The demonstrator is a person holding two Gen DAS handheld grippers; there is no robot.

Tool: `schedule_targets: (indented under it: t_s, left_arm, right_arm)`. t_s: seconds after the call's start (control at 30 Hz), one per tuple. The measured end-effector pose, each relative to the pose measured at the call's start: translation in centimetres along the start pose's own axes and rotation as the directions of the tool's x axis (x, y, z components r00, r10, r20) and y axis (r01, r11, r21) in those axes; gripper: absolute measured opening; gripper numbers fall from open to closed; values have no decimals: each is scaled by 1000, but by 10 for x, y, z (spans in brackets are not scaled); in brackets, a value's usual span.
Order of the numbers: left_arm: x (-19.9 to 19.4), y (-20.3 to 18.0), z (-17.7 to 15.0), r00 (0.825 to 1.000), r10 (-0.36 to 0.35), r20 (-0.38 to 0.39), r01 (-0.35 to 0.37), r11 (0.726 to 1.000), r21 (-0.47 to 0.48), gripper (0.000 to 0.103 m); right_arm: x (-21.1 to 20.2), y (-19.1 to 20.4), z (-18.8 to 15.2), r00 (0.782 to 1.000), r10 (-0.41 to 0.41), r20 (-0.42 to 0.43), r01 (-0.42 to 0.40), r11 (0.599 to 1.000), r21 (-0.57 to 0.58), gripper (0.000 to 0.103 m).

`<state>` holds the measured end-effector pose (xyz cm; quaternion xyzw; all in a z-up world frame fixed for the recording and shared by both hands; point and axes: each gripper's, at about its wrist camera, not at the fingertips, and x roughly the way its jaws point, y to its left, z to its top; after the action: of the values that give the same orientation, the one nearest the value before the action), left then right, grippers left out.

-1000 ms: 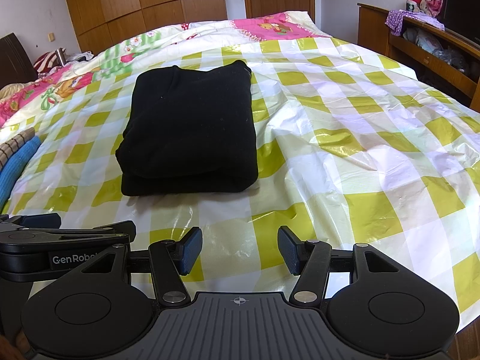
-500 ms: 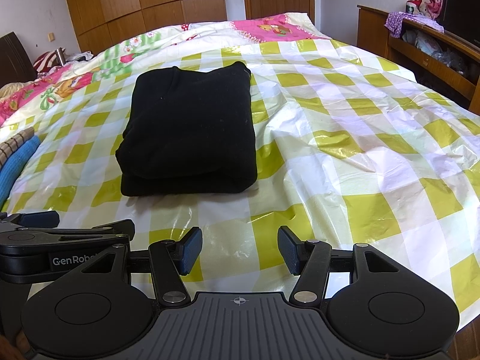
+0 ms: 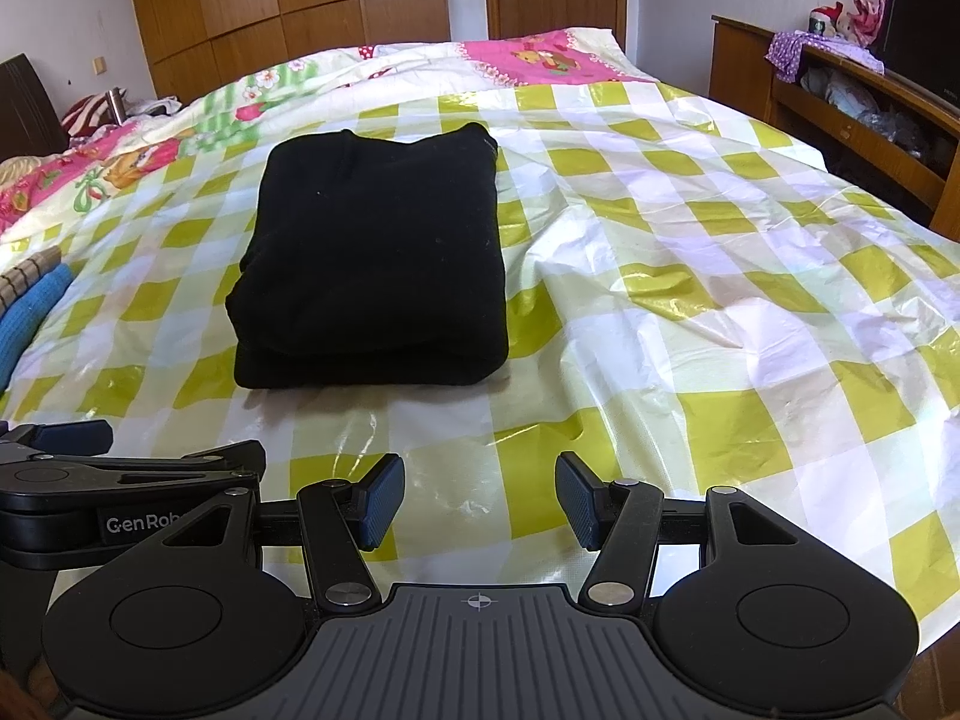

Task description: Fold small clothes

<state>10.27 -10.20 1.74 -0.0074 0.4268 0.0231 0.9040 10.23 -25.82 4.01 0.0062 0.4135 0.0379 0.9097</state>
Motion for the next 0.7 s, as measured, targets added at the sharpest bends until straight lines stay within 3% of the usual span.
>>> schedule_targets:
  t_s: [0.7]
  left_arm:
    - [0, 2, -1, 1000, 2, 7, -2, 1000, 2, 103]
  right_arm:
    - [0, 0, 0, 1000, -1, 0, 1, 1000, -1, 56]
